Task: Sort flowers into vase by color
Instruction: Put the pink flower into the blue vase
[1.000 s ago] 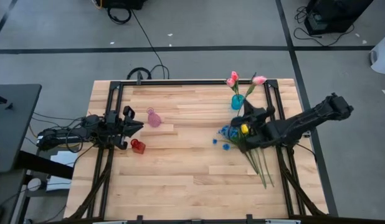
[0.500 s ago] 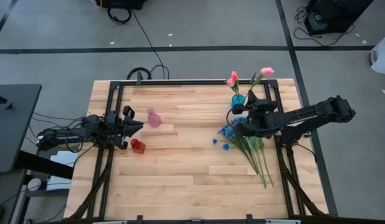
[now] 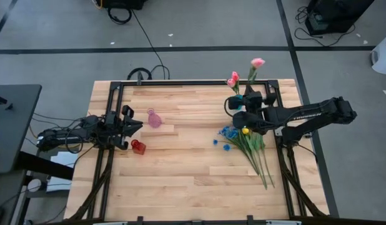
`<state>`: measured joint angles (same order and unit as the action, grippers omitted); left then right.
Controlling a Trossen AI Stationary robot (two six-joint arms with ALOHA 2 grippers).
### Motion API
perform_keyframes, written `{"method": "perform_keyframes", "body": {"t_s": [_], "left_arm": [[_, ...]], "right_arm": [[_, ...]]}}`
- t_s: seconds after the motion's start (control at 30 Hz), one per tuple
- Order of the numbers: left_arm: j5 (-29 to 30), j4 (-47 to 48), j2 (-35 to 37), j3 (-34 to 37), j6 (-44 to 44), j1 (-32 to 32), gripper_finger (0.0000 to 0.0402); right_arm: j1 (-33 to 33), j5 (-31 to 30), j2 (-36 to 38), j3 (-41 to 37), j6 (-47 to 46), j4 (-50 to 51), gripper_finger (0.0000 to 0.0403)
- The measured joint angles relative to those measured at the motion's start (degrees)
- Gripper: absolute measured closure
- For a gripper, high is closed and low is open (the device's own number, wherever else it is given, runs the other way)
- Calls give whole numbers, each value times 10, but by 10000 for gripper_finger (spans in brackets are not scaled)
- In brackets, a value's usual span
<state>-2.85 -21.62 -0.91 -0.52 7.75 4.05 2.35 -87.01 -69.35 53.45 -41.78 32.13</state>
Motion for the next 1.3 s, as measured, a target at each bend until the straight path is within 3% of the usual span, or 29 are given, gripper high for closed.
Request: {"method": "perform_keyframes", "body": {"t_s": [0.17,0.4,0.63,0.73,1.03,1.3], "left_arm": [[2,-3,0,0,0,0,345],[2,-8,0,0,0,0,345],[2,2,0,0,0,0,345],[0,4,0,0,2,0,345],[-4,4,0,0,26,0,345],[-9,5,0,0,31,0,345]], "right_arm": [[-43,86,26,8,60,-28,402],[-89,199,76,9,285,-216,402],[-124,305,144,-41,299,-223,402],[-123,312,171,-99,302,-264,402],[-127,327,204,-288,431,-618,402],[-131,317,204,-322,435,-635,402]]}}
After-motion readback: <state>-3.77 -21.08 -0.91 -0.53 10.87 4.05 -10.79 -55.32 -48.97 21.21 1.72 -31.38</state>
